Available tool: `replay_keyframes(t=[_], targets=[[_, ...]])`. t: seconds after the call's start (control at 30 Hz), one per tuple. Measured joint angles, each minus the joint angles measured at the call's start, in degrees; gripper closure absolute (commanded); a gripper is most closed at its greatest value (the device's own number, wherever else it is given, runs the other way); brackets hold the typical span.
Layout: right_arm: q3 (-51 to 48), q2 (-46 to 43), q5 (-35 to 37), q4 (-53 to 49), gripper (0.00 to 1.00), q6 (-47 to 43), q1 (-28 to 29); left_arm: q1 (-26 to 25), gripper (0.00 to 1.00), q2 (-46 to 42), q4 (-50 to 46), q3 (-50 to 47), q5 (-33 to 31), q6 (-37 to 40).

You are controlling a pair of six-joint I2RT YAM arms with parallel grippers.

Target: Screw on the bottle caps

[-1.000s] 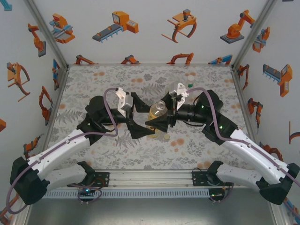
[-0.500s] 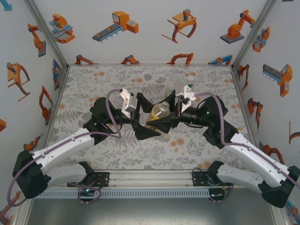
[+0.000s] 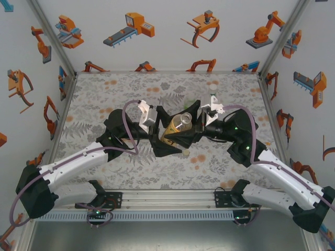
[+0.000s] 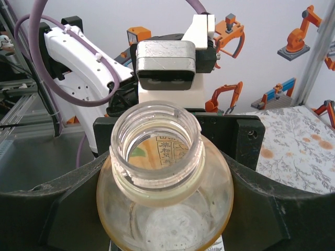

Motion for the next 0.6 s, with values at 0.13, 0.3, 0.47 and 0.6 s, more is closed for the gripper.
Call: replay_keyframes(t=[0.13, 0.3, 0.47, 0.6], targets=[[-0.15, -0.11, 0.02, 0.07, 0.87, -0.02, 0.0, -0.07, 0.24, 0.07, 0.02, 0.39, 0.48, 0.0], [-0.52, -0.24, 0.0, 0.2, 0.88, -0.02, 0.0, -0.07, 0.3, 0.09, -0.02, 0.5, 0.81, 0.0], [-0.52, -0.28, 0.02, 0.22, 0.88, -0.02, 0.0, -0.07, 0.35, 0.09, -0.04, 0.5, 0.87, 0.0], [-0.52, -0.37, 0.22, 0.2, 0.88, -0.02, 0.0, -0.07, 0.41, 0.11, -0.04, 0.5, 1.07, 0.02]])
